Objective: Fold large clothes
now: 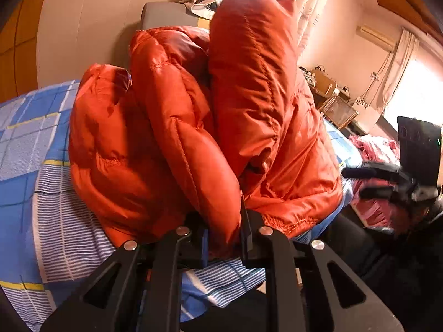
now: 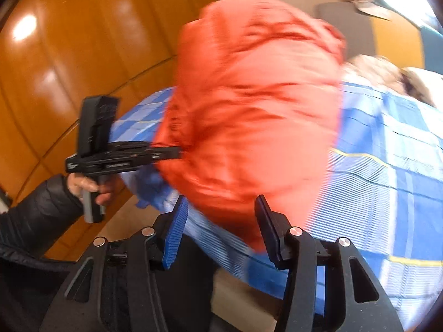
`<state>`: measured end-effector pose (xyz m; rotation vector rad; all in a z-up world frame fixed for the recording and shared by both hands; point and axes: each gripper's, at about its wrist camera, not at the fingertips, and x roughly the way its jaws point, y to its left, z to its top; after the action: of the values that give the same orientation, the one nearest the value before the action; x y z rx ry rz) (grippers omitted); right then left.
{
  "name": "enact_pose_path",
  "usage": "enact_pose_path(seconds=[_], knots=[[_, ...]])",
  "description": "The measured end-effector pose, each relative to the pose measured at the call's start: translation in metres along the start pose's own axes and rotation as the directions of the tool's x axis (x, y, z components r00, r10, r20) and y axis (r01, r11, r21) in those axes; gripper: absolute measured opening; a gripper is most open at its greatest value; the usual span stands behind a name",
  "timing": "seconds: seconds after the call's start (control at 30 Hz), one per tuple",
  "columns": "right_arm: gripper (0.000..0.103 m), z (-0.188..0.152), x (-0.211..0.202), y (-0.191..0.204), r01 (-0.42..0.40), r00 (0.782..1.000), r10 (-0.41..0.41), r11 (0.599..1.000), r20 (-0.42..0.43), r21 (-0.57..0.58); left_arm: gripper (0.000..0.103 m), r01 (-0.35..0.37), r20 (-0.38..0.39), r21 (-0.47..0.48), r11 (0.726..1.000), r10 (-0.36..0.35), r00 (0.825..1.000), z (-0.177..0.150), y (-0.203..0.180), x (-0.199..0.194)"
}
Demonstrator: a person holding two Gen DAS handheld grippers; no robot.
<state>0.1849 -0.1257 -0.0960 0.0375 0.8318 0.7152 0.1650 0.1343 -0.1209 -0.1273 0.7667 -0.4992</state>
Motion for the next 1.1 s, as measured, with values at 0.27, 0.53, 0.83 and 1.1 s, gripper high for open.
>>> enact_pose_path(seconds=[0.27,0.53,0.83,1.1], knots=[[0.045,0.038,-0.010,-0.045,0.133,0.991,-0.133,0.989,-0.010,0.069,0.015,0.028,0.011,-0.046,0.999,-0.028,1.000,-0.012,0.005,0.007],[0.045,0.051,-0.001,-0.079,0.273,0.960,-0.262,0.951,-0.096,0.143,0.015,0.055,0.005,-0.091,0.994,-0.054,0.999,-0.020,0.021,0.009],[0.070,0.034,-0.022,-0.093,0.294,0.954,-0.285,0.951,-0.093,0.101,0.016,-0.028,-0.024,-0.049,0.998,0.026,0.999,-0.017,0.008,0.011],[0.082,0.076,-0.013,-0.073,0.151,0.986,-0.156,0.986,-0.060,-0.075,0.017,-0.139,-0.052,0.135,0.981,0.148,0.988,-0.012,-0.032,0.016]])
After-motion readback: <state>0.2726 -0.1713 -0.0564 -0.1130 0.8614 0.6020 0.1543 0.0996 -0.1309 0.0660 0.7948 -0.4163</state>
